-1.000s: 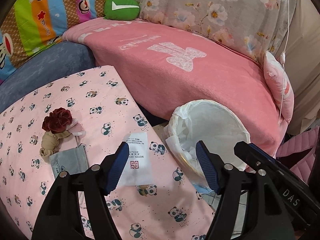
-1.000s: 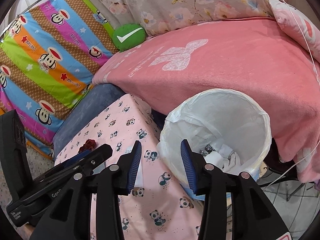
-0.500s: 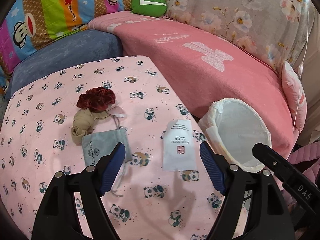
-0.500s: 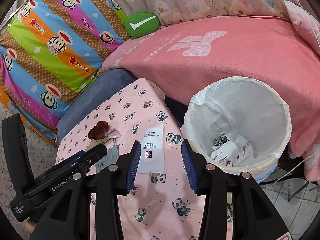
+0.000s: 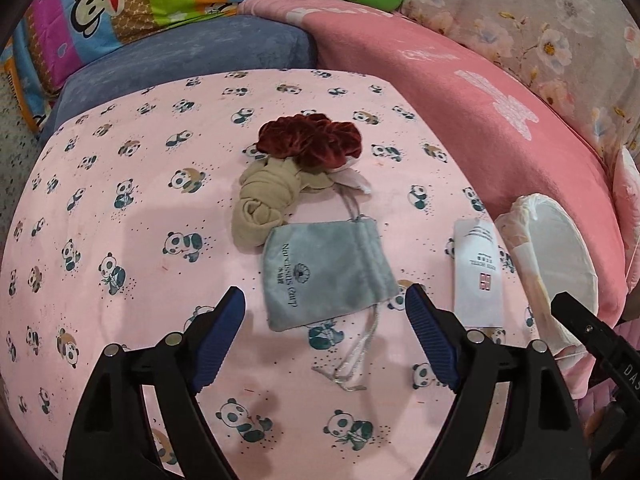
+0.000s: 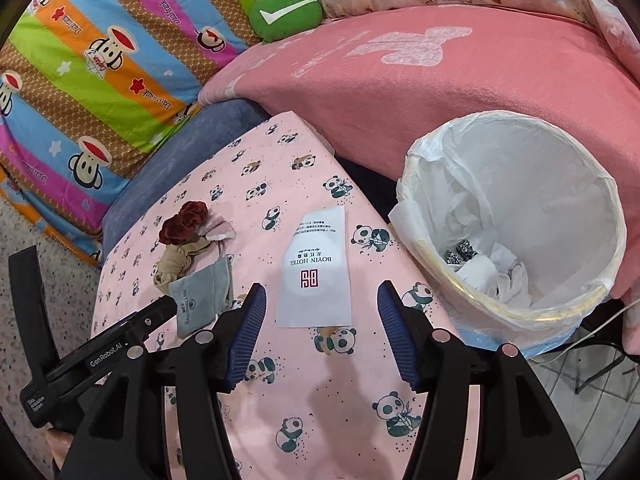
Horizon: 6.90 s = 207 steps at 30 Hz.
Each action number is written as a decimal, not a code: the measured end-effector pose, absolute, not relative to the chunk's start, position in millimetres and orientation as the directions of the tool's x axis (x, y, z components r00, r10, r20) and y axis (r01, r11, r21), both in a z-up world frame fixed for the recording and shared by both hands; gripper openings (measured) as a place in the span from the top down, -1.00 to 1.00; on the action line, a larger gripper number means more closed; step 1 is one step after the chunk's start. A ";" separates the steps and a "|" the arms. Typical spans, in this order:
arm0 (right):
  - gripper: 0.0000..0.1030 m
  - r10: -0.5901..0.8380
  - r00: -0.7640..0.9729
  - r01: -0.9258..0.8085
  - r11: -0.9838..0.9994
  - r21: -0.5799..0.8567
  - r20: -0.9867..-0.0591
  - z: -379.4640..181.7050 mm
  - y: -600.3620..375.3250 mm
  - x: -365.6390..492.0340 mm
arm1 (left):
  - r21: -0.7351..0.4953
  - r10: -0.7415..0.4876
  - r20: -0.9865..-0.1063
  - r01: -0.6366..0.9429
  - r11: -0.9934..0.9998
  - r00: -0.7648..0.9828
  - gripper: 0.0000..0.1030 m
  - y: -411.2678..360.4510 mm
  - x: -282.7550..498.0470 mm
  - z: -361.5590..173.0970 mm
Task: Collect trash
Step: 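Grasp the white hotel packet with the right gripper while the left grasps the grey pouch, then carry the packet and pouch over the bin and open both grippers, then move both grippers back to the stocking and scrunchie on the cushion, then grasp the beige knotted stocking with the left gripper while the right grasps the red scrunchie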
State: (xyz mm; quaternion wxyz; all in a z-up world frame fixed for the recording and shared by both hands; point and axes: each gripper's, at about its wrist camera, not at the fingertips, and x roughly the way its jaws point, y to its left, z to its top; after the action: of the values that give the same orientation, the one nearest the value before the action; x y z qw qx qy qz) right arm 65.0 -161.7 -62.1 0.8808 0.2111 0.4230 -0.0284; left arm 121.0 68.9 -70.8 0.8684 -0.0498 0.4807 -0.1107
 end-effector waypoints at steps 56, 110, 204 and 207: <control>0.43 0.034 0.678 0.233 0.937 0.259 -0.734 -44.6 -170.5 48.6 | -0.248 -0.450 -0.724 0.411 0.877 0.522 0.92 -20.1 90.3 3.3; 0.23 -0.106 0.721 0.430 0.843 0.322 -0.684 -27.5 -314.3 21.5 | -0.150 -0.459 -0.723 0.530 0.834 0.516 -0.11 -147.7 94.4 22.5; -0.13 0.261 0.626 0.038 0.931 0.363 -0.735 -55.8 -57.3 202.8 | -0.343 -0.367 -0.823 0.135 0.930 0.435 0.26 107.0 199.2 -96.1; -0.13 0.280 0.607 0.029 0.927 0.373 -0.744 -62.7 -47.1 219.0 | -0.378 -0.401 -0.809 0.143 0.915 0.429 0.35 114.8 195.8 -98.3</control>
State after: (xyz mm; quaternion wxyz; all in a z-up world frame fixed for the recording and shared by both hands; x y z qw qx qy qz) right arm 219.0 -47.1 -62.7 0.8788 0.1766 0.4374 0.0716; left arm 195.8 114.8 -98.3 0.8356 -0.1267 0.5091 -0.1630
